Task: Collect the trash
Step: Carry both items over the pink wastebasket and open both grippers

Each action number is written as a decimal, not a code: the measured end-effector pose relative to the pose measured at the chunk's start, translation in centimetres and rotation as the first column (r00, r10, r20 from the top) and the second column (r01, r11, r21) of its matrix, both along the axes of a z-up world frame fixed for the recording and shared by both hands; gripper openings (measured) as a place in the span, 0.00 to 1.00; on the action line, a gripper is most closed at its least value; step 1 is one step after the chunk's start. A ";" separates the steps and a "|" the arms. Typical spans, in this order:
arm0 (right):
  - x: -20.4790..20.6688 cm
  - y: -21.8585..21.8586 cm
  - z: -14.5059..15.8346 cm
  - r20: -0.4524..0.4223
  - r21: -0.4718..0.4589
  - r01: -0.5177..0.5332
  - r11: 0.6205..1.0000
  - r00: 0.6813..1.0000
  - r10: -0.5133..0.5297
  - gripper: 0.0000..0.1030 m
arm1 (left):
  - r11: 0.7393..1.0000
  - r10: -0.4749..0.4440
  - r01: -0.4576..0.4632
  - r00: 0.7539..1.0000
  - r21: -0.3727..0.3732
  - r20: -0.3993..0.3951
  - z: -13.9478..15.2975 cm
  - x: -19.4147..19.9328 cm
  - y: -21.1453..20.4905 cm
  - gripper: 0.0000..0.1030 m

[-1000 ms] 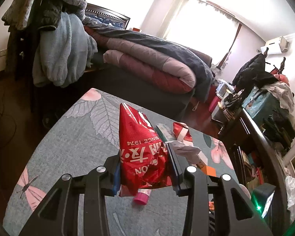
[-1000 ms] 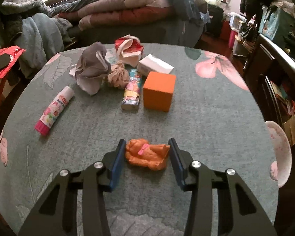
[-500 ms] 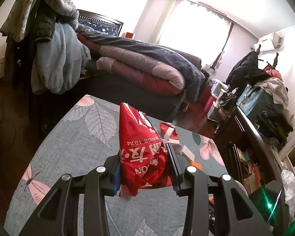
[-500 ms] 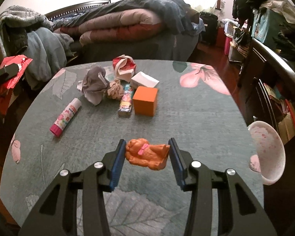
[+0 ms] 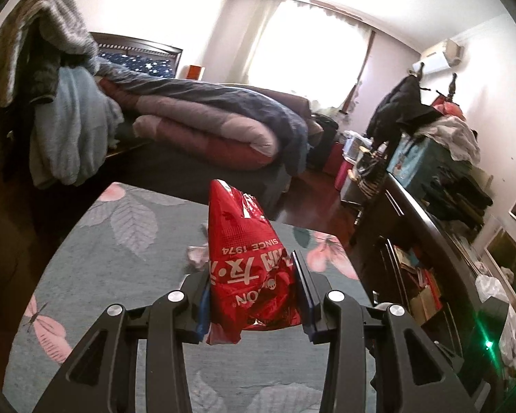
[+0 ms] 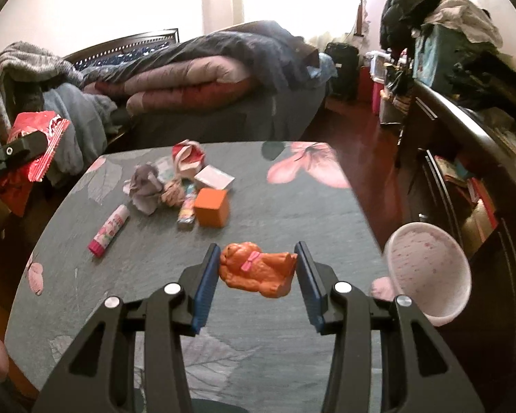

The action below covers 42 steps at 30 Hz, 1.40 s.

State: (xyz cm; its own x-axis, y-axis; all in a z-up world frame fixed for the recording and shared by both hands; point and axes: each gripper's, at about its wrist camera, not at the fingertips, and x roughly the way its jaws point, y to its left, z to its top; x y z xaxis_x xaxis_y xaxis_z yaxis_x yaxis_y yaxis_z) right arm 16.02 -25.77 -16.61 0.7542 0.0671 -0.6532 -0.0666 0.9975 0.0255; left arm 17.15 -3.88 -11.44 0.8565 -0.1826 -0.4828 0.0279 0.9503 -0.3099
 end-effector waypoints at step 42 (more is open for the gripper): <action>2.4 -30.3 -9.5 -0.101 0.104 0.494 0.863 0.869 -0.485 0.44 | 0.776 -0.601 0.629 0.760 0.047 -0.246 -9.1 12.0 -37.8 0.44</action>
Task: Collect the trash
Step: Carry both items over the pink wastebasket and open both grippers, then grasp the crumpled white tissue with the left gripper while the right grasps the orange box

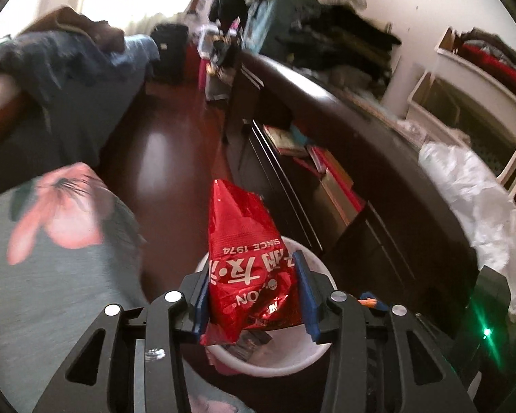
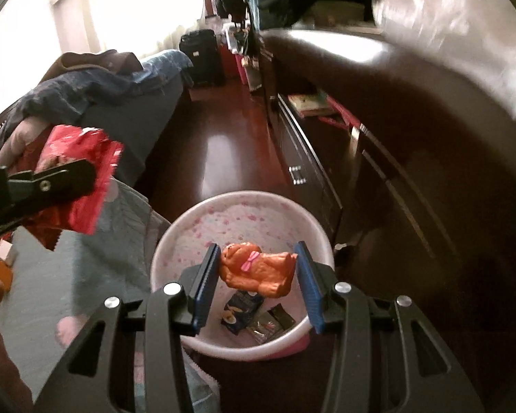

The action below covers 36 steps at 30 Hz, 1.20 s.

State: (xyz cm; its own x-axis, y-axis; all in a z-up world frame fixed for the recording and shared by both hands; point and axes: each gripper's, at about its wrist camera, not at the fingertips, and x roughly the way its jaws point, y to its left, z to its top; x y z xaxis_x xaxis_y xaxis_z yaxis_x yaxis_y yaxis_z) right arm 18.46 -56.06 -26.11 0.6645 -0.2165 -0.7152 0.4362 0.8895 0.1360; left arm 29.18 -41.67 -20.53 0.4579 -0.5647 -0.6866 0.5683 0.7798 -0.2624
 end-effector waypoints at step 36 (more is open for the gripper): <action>-2.4 11.6 5.5 0.076 -0.102 -0.209 0.972 0.973 0.217 0.88 | 0.898 0.414 -0.432 0.892 0.078 0.180 4.0 -2.0 18.7 0.96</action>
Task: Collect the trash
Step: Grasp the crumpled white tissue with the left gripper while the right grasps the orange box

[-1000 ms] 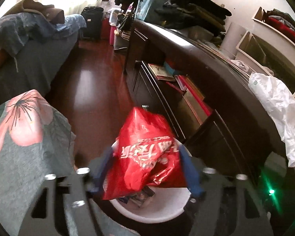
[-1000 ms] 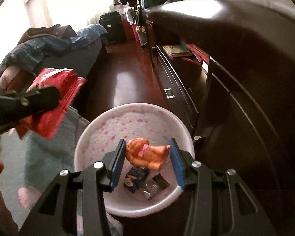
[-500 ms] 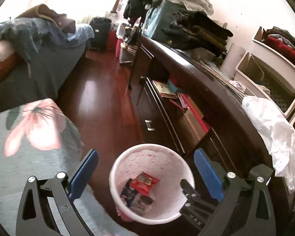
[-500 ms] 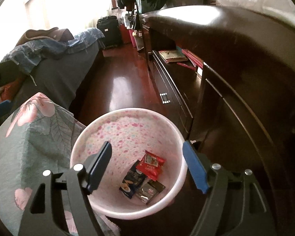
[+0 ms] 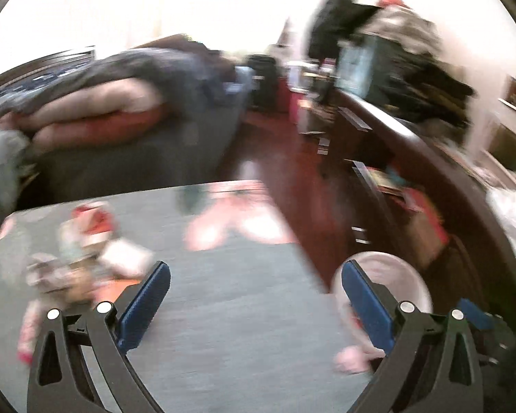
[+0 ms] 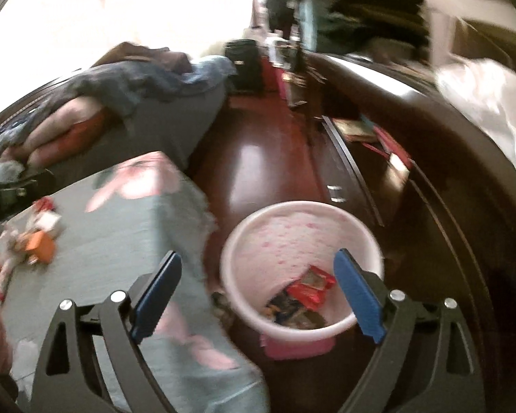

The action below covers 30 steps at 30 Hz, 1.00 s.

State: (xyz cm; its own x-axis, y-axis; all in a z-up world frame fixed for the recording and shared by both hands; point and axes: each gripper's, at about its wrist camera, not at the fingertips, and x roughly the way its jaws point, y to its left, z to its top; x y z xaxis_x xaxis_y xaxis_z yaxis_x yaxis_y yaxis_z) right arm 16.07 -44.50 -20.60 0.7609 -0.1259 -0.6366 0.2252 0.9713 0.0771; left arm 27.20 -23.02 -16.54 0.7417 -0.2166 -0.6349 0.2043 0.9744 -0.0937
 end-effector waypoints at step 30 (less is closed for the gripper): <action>8.3 23.5 1.5 -0.081 -0.063 -0.391 0.918 0.919 0.386 0.89 | 0.909 0.315 -0.361 0.922 -0.208 -0.224 -5.5 6.1 21.7 0.54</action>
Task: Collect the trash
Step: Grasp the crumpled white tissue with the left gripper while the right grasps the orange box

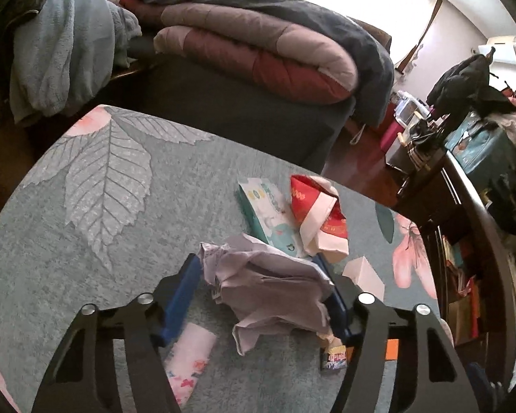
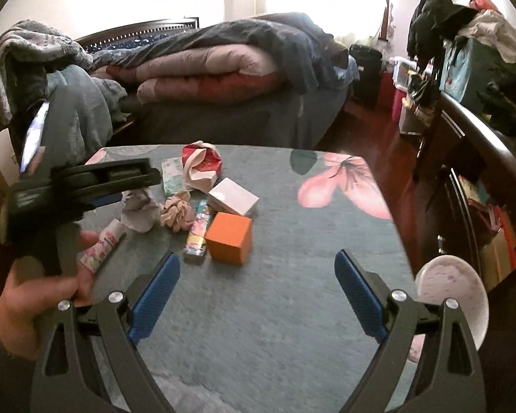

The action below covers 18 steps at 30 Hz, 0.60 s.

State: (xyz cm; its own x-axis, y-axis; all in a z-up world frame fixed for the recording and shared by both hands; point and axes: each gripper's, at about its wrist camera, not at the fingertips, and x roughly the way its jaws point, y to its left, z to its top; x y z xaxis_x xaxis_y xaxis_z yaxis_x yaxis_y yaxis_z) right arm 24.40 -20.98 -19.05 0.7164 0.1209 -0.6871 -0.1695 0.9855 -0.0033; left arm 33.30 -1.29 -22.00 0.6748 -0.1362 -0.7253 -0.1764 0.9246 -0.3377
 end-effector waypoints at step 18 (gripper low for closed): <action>7.2 2.2 -4.8 -0.201 0.038 0.079 0.996 0.977 -0.070 0.49 | 0.998 -0.053 0.054 0.998 -0.034 0.021 0.7 -1.6 2.0 0.82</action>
